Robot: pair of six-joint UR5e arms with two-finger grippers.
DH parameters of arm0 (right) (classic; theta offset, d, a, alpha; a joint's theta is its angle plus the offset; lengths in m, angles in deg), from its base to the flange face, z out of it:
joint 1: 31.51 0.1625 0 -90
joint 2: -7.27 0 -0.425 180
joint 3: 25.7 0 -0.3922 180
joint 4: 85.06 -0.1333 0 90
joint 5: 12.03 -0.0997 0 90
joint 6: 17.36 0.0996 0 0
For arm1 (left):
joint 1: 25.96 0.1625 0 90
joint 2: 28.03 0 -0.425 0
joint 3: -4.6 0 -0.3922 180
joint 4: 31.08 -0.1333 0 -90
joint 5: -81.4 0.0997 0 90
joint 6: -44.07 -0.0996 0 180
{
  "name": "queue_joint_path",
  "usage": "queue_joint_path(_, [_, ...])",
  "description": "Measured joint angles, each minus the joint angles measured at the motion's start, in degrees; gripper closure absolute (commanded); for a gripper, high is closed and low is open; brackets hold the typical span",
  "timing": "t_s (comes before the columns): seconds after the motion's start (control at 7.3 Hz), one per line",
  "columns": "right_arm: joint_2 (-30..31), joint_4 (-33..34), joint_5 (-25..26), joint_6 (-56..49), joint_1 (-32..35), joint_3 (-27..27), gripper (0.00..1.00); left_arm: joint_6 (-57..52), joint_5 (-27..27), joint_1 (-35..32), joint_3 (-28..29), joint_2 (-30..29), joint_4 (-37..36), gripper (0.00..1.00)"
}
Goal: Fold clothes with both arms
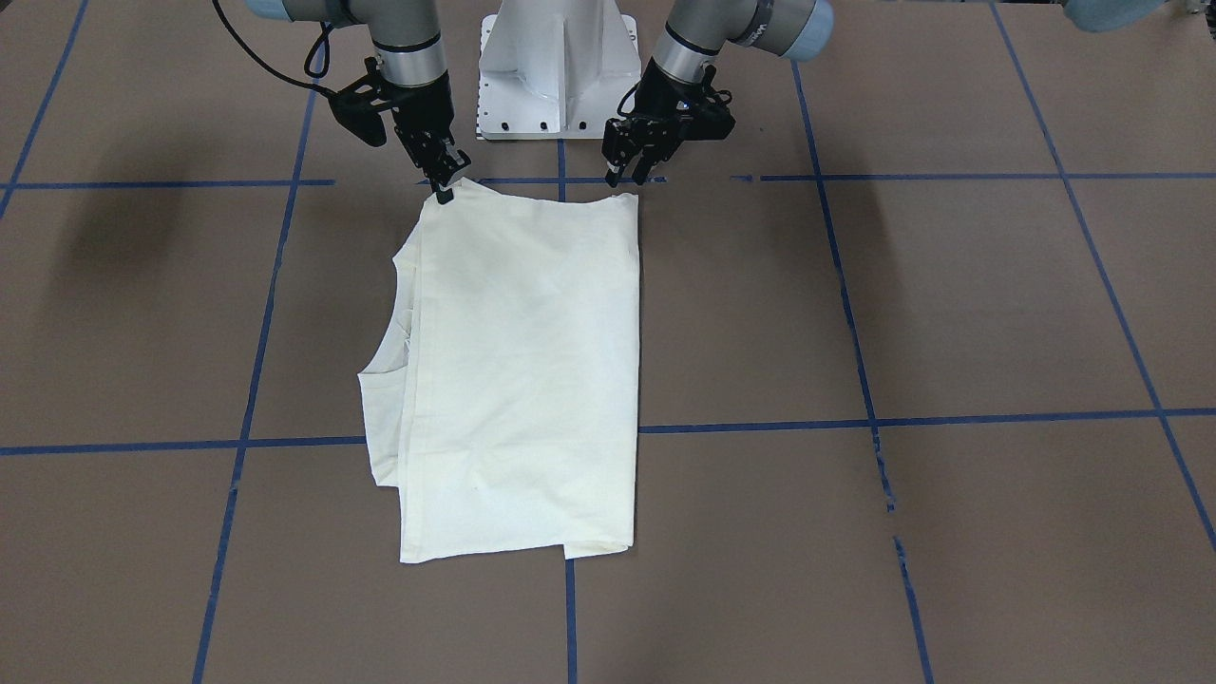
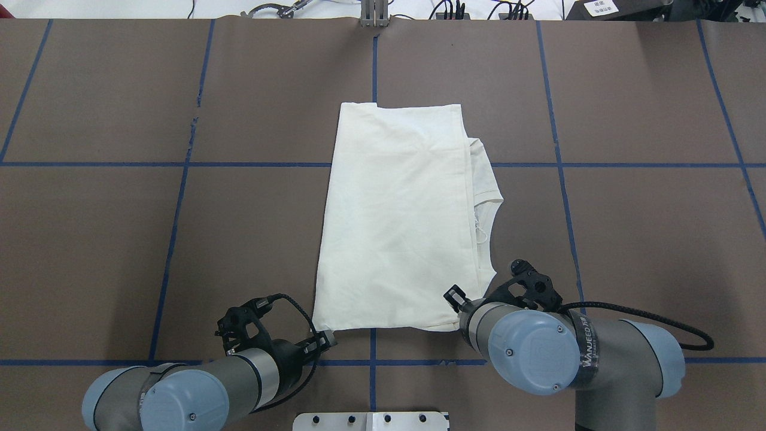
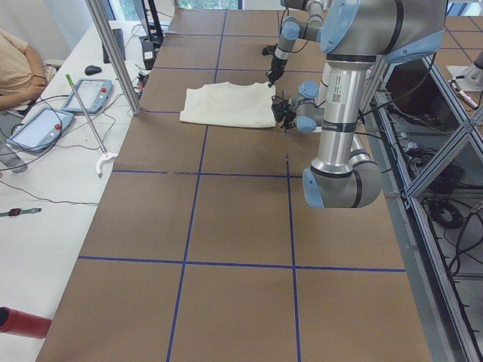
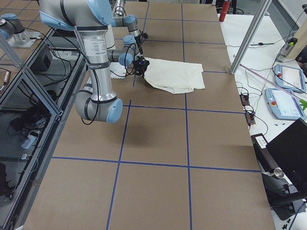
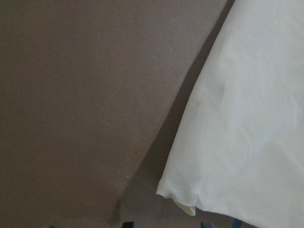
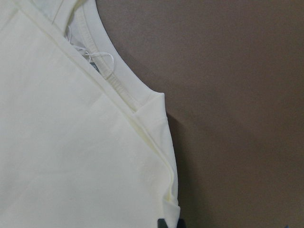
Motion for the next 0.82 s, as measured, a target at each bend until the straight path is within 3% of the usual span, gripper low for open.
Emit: queue_joint_path(0.82, [0.0,0.0,0.0,-0.1,0.0,-0.1,1.0,-0.5,0.3,-1.9,0.2,-0.1,0.1,0.47])
